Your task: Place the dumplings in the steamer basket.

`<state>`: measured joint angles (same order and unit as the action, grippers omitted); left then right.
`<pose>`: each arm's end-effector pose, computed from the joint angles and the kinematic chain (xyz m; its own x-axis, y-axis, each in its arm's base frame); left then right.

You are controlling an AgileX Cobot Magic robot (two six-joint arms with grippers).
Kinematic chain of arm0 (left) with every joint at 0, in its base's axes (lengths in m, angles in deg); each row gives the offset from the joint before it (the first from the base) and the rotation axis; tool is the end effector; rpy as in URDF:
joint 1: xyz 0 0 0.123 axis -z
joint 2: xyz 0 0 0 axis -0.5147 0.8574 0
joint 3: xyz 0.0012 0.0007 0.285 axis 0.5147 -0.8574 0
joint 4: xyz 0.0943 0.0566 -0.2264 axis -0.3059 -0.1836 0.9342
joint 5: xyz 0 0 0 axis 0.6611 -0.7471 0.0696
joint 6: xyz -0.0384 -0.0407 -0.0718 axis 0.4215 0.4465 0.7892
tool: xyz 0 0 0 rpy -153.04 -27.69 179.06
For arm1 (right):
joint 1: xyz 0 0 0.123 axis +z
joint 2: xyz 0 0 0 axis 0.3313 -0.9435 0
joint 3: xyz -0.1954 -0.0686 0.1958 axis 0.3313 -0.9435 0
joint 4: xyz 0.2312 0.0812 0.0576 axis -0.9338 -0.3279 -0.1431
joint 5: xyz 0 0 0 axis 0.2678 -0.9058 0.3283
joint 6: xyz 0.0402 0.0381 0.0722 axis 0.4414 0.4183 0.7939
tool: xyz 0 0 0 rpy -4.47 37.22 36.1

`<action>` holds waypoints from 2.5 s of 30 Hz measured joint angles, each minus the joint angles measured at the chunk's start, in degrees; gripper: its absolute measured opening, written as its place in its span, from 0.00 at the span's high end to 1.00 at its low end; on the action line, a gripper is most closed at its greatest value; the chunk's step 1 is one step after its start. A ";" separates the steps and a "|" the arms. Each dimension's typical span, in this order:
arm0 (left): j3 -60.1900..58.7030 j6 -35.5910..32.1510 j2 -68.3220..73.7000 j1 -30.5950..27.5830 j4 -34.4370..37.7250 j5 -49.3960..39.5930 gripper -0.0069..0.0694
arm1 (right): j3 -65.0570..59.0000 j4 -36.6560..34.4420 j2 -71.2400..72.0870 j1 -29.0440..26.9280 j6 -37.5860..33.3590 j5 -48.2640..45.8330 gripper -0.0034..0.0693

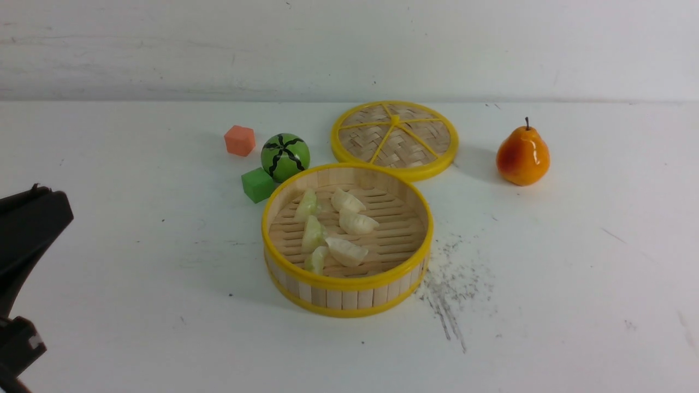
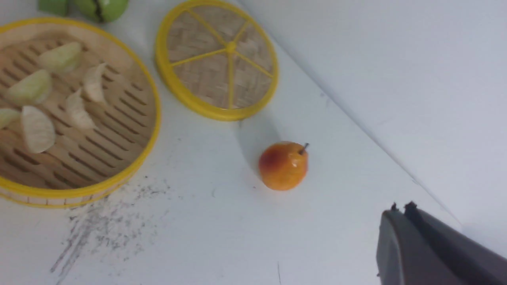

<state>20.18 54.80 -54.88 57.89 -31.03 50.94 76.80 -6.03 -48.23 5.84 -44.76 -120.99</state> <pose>0.0960 -0.0444 0.3345 -0.0203 -0.0063 -0.9998 0.4136 0.9103 -0.0142 0.2512 0.0961 0.5244 -0.3896 -0.5873 -0.7094 -0.4300 0.7972 -0.4238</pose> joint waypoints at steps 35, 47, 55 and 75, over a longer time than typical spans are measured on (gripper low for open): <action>-0.12 0.00 -7.98 0.00 6.47 -4.73 0.80 | -115.04 5.30 69.51 0.00 39.94 100.68 0.95; -0.12 0.00 -7.98 0.00 6.47 -4.73 0.79 | -117.18 9.51 70.63 -0.08 39.99 98.20 0.94; -0.12 0.00 -7.98 0.00 6.54 -4.80 0.77 | -117.18 4.59 80.00 -3.63 39.99 91.89 0.93; -0.12 0.00 -7.98 0.00 6.60 -4.85 0.75 | -117.18 -11.37 84.42 -20.68 29.64 54.46 0.91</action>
<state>20.06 54.80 -62.86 57.89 -24.42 46.08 -40.38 -17.40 36.19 -14.84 -15.12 -66.53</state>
